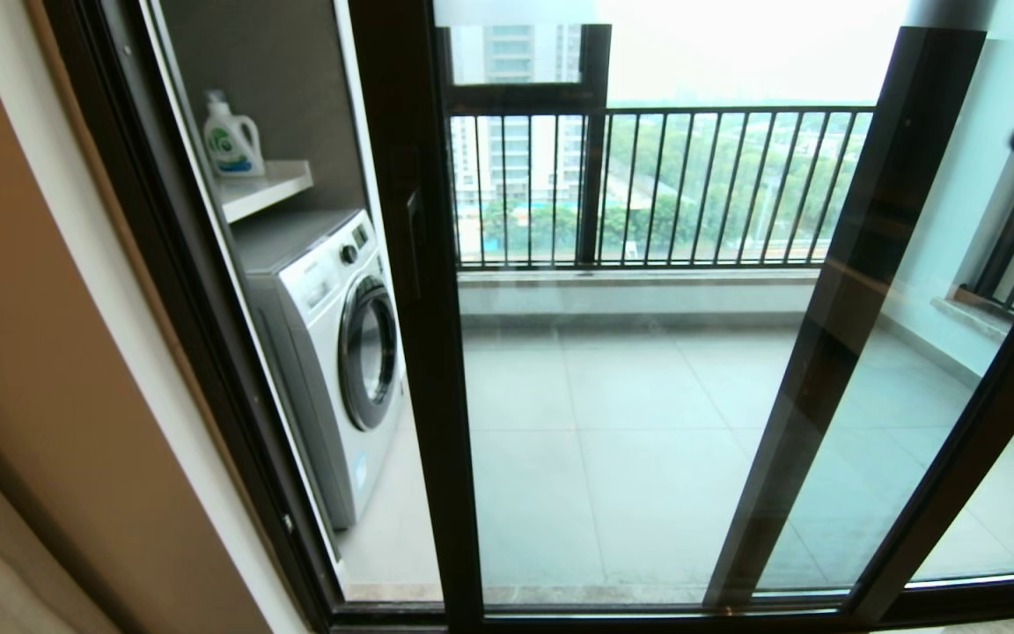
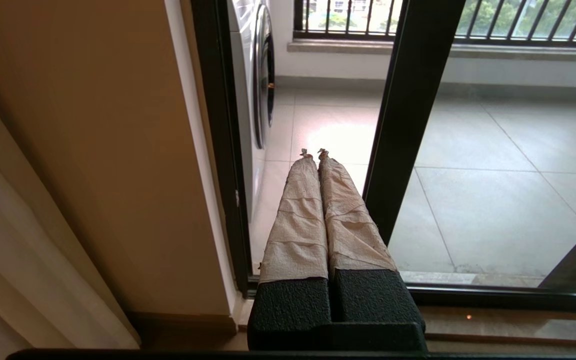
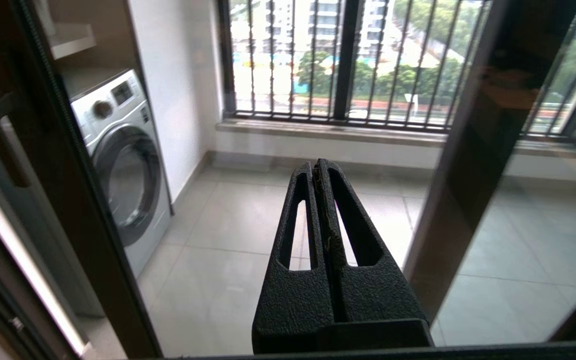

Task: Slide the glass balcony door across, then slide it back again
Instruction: Close the slid door

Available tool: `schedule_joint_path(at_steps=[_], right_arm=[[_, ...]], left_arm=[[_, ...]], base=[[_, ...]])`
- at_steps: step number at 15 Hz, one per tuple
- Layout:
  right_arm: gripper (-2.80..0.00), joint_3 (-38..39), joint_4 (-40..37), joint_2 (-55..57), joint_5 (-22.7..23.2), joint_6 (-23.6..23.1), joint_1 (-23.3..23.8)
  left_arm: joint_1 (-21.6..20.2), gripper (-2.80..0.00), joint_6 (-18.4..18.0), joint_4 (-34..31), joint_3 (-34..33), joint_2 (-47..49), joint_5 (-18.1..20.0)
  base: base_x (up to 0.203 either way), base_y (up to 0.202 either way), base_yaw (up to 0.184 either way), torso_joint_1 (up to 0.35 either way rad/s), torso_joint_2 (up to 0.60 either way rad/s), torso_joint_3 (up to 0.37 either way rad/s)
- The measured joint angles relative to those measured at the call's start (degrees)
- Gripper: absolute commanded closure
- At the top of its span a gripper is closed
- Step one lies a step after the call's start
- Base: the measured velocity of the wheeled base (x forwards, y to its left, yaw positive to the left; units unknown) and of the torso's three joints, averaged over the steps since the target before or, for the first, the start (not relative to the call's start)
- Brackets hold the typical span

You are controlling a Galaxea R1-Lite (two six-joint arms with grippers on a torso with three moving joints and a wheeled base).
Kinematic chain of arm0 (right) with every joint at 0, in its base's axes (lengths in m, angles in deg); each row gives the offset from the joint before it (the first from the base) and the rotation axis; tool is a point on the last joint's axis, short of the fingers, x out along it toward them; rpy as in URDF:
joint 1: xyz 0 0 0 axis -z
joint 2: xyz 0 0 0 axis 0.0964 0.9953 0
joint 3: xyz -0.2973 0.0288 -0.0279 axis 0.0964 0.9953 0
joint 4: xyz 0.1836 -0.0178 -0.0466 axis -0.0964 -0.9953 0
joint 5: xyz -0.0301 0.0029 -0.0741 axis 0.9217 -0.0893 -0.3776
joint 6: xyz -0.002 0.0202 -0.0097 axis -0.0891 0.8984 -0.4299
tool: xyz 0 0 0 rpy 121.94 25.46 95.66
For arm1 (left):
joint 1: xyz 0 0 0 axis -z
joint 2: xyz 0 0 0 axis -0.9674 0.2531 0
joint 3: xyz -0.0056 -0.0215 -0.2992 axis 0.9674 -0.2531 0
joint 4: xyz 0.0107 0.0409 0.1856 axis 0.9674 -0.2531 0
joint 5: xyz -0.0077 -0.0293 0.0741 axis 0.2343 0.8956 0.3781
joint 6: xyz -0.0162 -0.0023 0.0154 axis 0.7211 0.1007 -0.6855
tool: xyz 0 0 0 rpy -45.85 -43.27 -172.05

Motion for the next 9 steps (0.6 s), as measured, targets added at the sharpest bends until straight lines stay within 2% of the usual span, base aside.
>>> schedule_joint_path(at_steps=[6, 9], right_arm=[[0.00, 11.2, -13.2, -28.3, -0.2, -1.1, 12.7], [0.00, 16.6, -16.7, -39.3, 2.0, -3.1, 19.6]], left_arm=[[0.0, 0.00, 0.0, 0.0, 0.0, 0.0, 0.0], [0.0, 0.00, 0.0, 0.0, 0.0, 0.0, 0.0]], base=[[0.000, 0.000, 0.000, 0.000, 0.00, 0.000], [0.000, 0.000, 0.000, 0.000, 0.00, 0.000]])
